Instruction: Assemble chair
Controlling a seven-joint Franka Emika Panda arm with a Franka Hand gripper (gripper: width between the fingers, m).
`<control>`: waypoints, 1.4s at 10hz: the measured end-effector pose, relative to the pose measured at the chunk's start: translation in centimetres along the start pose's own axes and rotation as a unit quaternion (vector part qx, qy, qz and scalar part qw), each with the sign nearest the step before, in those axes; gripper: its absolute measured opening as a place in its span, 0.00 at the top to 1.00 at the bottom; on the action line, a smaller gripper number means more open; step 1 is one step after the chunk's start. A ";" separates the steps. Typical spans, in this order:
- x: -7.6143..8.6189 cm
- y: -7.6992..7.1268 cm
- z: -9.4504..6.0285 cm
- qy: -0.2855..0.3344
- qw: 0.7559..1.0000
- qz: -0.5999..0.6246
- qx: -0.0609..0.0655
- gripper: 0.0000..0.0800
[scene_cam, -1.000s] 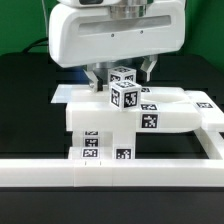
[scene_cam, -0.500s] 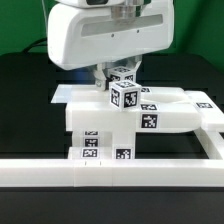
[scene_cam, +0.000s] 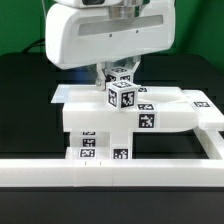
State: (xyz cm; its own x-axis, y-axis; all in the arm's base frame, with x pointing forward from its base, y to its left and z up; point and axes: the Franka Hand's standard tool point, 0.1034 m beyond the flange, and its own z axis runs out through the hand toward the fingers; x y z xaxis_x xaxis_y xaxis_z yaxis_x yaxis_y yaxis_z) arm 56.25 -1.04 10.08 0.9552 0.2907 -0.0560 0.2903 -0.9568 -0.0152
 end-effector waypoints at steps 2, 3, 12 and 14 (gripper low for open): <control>0.0 -0.2 0.0 -0.002 0.994 0.112 0.008 0.64; 0.0 -0.2 0.0 -0.002 0.990 0.141 0.011 0.64; 0.3 -0.9 0.0 -0.004 0.893 0.449 0.016 0.64; 0.2 -0.9 0.0 -0.005 0.894 0.448 0.016 0.40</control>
Offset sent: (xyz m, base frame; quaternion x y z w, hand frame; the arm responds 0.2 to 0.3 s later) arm 0.0039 -0.0036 -0.0024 -0.0169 -0.0145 0.1614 0.9866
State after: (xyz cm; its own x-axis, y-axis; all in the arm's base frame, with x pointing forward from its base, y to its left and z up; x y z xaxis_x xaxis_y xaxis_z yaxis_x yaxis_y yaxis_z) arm 56.22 -0.13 10.05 0.8026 -0.5926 -0.0680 -0.5933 -0.8049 0.0114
